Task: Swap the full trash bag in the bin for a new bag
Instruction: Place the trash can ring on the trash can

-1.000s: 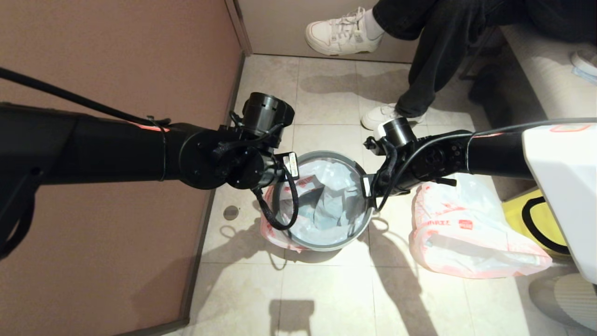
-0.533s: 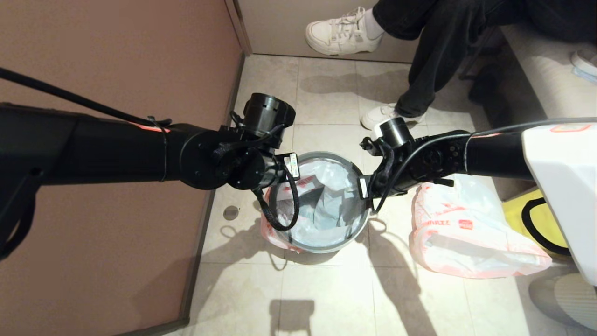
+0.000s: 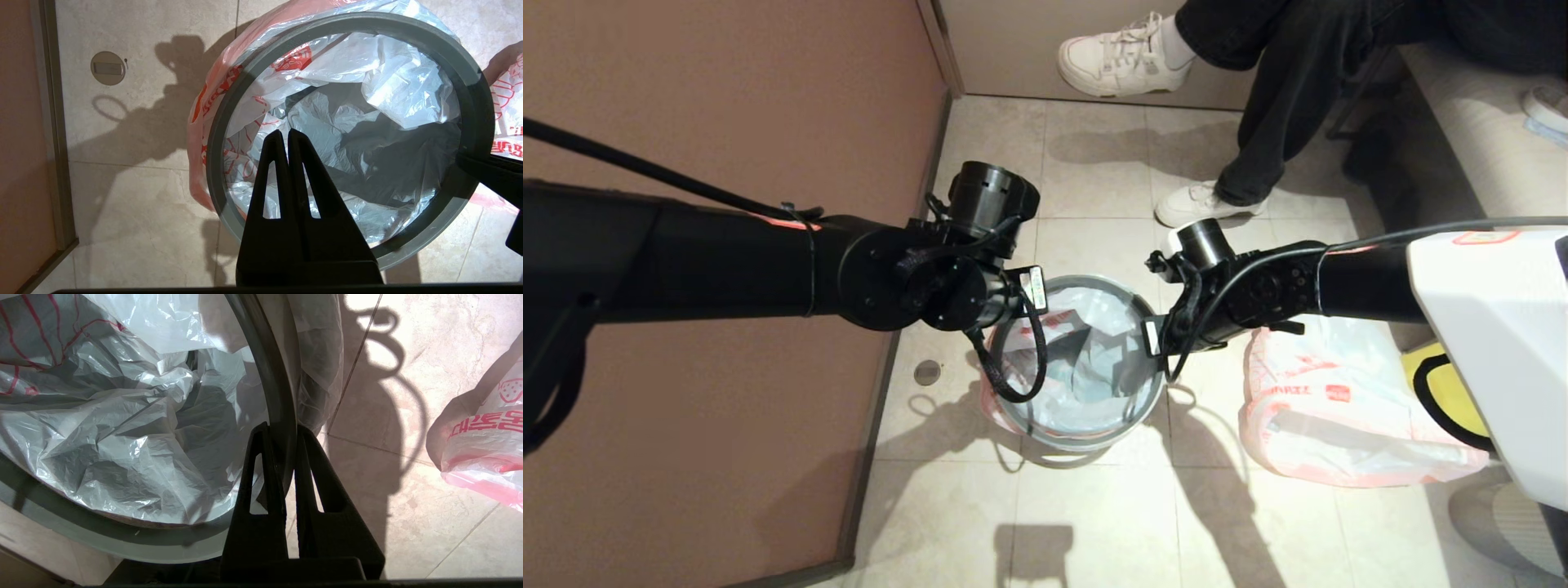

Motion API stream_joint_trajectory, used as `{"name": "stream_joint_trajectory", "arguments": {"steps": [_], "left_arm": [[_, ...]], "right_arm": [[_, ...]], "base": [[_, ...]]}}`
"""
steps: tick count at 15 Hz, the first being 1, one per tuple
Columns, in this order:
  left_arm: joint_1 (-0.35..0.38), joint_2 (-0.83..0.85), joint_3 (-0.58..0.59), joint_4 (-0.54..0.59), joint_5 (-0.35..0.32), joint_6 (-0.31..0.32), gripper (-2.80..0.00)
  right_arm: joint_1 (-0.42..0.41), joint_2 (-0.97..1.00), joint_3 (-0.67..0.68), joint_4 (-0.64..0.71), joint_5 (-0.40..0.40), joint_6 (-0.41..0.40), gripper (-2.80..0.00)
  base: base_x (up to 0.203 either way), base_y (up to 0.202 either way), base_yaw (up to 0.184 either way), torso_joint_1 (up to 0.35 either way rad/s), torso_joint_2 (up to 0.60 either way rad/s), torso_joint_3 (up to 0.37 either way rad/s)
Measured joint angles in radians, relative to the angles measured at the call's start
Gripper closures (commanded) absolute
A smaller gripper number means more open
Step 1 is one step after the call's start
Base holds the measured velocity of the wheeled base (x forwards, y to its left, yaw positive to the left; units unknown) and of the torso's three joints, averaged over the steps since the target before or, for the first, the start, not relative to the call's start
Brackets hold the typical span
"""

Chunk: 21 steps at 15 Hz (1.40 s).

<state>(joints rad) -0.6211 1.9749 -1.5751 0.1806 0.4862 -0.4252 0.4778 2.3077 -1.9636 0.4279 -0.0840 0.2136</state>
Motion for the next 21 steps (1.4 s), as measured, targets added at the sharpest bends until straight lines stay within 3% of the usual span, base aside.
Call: {"name": "stream_joint_trajectory", "arguments": {"steps": [7,21], "left_arm": [[0.0,0.003,0.0,-0.002,0.0,-0.001,0.0],[-0.006,0.006,-0.001,-0.001,0.0,-0.001,0.0]], "right_arm": [[-0.018,0.022,-0.002,-0.097,-0.001,-0.003,0.0],[-0.038,0.06,-0.006,-0.116,0.0,-0.057,0.0]], "base": [[0.0,0.0,0.0,0.0,0.0,0.0],[0.0,0.0,0.0,0.0,0.0,0.0]]}}
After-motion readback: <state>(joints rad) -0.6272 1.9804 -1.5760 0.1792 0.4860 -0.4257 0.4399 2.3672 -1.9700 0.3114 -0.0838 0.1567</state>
